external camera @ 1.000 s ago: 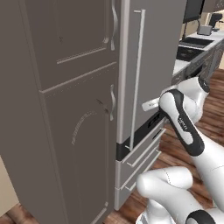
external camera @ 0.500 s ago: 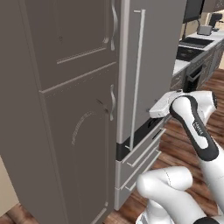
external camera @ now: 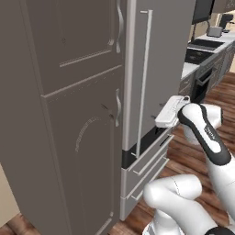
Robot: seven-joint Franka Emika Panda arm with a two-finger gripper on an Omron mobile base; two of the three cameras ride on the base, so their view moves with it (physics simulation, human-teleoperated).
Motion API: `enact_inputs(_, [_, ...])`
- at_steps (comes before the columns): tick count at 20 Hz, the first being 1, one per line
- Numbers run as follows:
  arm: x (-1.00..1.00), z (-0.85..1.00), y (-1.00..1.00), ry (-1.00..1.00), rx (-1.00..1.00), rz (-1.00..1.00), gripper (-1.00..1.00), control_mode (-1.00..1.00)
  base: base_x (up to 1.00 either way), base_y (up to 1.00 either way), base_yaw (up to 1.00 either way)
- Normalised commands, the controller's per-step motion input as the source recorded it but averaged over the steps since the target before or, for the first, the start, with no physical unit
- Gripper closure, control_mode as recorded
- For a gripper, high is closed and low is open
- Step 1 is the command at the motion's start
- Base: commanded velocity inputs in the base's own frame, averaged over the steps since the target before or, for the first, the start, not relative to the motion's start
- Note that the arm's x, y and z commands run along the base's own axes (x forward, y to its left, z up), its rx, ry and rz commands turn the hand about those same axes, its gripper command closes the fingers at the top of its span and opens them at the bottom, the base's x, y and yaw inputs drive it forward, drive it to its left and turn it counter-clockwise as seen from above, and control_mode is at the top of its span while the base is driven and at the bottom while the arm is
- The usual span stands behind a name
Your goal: Open the fridge, grab two sodas, and place both sodas inside the bowl with ice on the dining counter.
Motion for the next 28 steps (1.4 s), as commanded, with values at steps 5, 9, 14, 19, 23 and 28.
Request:
enact_inputs(5, [0.13, 0.08, 0.0, 0.0, 0.03, 0.0, -1.0, -1.0, 0.0, 0.0, 0.0])
enact_inputs(9, [0.15, 0.1, 0.0, 0.02, 0.01, 0.0, -1.0, -1.0, 0.0, 0.0, 0.0])
enact_inputs(14, [0.21, 0.04, 0.0, 0.03, 0.0, 0.0, -1.0, -1.0, 0.0, 0.0, 0.0])
enact_inputs(19, [0.31, 0.0, 0.0, 0.0, 0.0, 0.0, -1.0, -1.0, 0.0, 0.0, 0.0])
enact_inputs(23, [0.35, 0.0, 0.0, 0.0, 0.0, 0.0, -1.0, -1.0, 0.0, 0.0, 0.0])
enact_inputs(28, [0.31, 0.0, 0.01, 0.0, 0.0, 0.0, -1.0, -1.0, 0.0, 0.0, 0.0])
